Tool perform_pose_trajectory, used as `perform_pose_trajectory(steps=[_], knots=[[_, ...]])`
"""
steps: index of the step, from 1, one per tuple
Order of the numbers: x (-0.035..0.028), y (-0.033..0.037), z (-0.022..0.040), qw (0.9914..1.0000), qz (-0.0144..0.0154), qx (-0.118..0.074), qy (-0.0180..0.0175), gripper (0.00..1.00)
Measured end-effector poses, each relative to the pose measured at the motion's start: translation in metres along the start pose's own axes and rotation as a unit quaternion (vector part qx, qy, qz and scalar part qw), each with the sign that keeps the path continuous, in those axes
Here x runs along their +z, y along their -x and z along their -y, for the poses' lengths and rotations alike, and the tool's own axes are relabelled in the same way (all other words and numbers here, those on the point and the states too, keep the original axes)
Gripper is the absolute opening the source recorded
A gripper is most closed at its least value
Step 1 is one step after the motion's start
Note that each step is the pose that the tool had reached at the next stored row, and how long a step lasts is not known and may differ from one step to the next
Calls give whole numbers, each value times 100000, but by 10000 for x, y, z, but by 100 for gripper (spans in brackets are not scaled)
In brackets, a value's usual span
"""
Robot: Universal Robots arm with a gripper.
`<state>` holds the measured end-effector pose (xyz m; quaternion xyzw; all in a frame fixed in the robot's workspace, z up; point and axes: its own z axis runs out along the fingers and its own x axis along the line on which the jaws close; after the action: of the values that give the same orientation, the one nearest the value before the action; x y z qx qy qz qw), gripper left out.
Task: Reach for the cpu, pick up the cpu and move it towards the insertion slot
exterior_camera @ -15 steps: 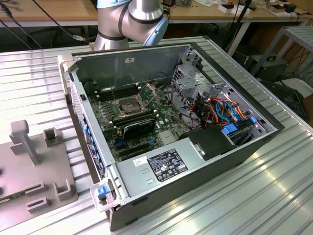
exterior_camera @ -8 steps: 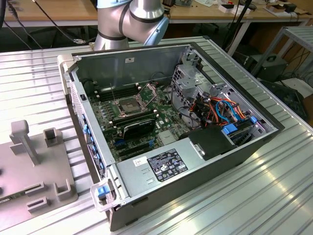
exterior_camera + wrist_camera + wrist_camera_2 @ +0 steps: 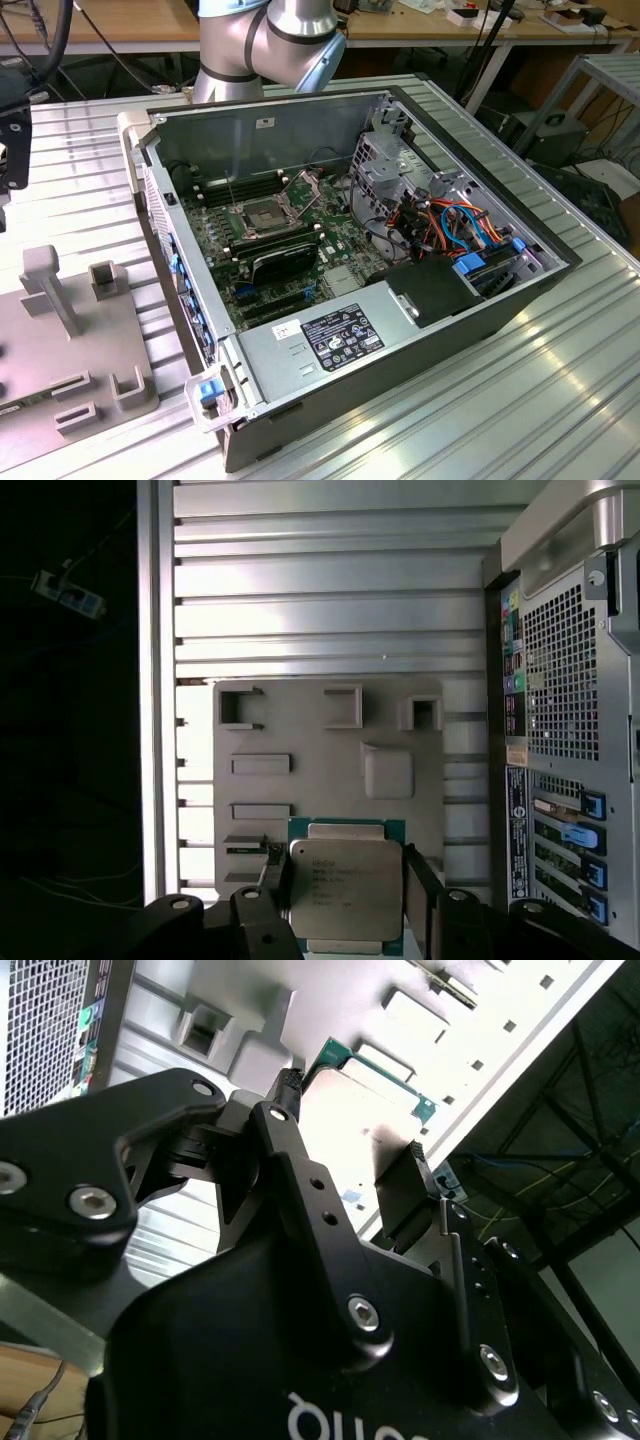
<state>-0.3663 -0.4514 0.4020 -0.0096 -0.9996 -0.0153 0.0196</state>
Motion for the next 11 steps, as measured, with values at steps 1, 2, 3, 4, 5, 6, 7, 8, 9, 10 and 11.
perform_pose_trajectory(steps=[1,2,3,4,5,6,7,8,9,10,11], knots=[[0,11,0,100000,1,-1,0,55],[0,26,0,100000,5,-4,5,55],[-1,42,-1,100000,8,-3,3,55],[-2,54,-1,100000,-2,-1,1,55],[-2,76,-1,100000,6,-3,3,55],[-3,100,-2,100000,4,-1,2,55],[-4,115,-2,100000,3,-2,1,55],[-4,130,-2,100000,4,-3,1,55],[-5,147,-3,100000,2,1,1,55],[-6,159,-3,100000,1,-4,2,55],[-6,178,-4,100000,0,-2,0,55]])
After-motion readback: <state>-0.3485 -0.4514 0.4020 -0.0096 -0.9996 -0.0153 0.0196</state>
